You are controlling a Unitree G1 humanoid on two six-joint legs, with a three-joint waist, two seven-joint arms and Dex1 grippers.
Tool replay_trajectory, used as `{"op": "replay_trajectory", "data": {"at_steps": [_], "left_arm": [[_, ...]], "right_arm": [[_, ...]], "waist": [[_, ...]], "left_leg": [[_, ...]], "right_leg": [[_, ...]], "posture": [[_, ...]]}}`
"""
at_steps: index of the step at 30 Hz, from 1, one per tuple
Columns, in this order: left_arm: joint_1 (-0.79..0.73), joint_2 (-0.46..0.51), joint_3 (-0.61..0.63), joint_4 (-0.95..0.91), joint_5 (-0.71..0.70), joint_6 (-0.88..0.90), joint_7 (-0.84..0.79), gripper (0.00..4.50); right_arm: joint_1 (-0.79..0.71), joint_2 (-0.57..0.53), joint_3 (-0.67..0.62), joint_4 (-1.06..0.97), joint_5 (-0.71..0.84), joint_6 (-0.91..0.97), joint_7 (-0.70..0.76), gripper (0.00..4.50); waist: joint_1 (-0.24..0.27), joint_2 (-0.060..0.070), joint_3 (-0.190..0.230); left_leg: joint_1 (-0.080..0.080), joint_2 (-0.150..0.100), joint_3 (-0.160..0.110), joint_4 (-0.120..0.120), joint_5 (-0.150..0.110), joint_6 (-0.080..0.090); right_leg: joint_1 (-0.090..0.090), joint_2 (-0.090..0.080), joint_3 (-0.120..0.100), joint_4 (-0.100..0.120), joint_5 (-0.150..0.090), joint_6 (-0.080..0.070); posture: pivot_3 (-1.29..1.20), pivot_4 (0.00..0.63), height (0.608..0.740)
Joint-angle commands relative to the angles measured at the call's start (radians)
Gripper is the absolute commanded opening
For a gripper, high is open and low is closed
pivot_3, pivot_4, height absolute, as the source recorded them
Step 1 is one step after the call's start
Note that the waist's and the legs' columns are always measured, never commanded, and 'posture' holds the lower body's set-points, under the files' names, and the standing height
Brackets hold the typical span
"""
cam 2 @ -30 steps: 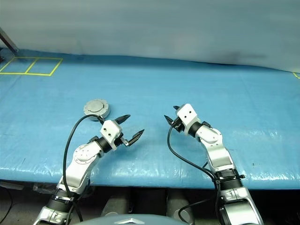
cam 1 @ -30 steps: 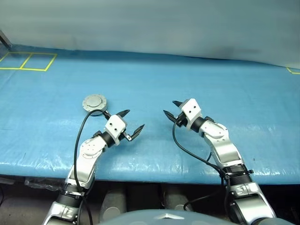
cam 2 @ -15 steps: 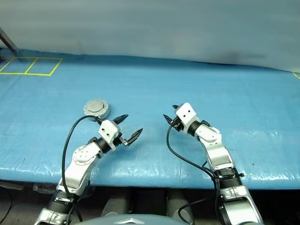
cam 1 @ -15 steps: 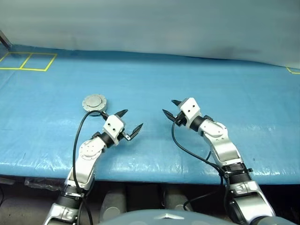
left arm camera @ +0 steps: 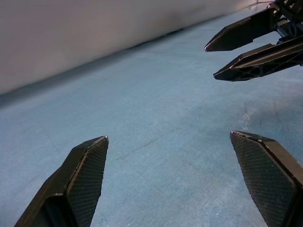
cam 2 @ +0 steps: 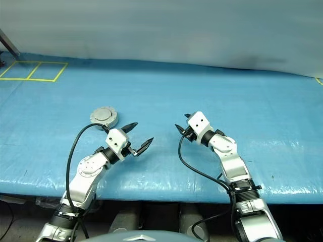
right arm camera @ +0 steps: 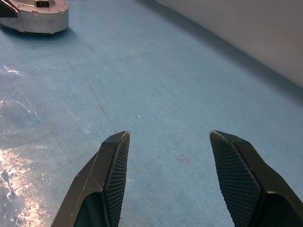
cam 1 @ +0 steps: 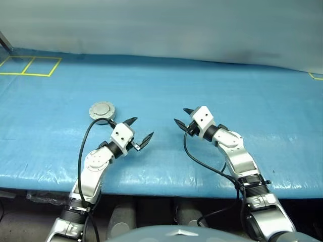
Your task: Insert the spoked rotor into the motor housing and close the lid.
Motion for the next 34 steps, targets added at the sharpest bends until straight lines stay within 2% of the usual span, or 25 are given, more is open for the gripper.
{"op": "replay_trajectory", "data": {"at_steps": [1,34], "left_arm": [[-0.01,-0.002,0.014,-0.032,-0.004,-0.024,-0.001,4.46],[-0.051,0.001,0.021,0.007,0.004,-0.032,-0.01,4.46]], "right_arm": [[-0.014,-0.005,-0.018,-0.021,0.006,-0.02,-0.002,2.87],[0.005,-0.001,-0.035,-0.047,0.012,-0.003,-0.032,2.87]], "waist": [[0.0,0.0,0.0],[0.0,0.0,0.0]], "left_leg": [[0.0,0.0,0.0,0.0,0.0,0.0],[0.0,0.0,0.0,0.0,0.0,0.0]], "right_leg": [[0.0,0.0,0.0,0.0,0.0,0.0],[0.0,0.0,0.0,0.0,0.0,0.0]], "posture": [[0.0,0.15,0.74],[0.0,0.15,0.74]]}}
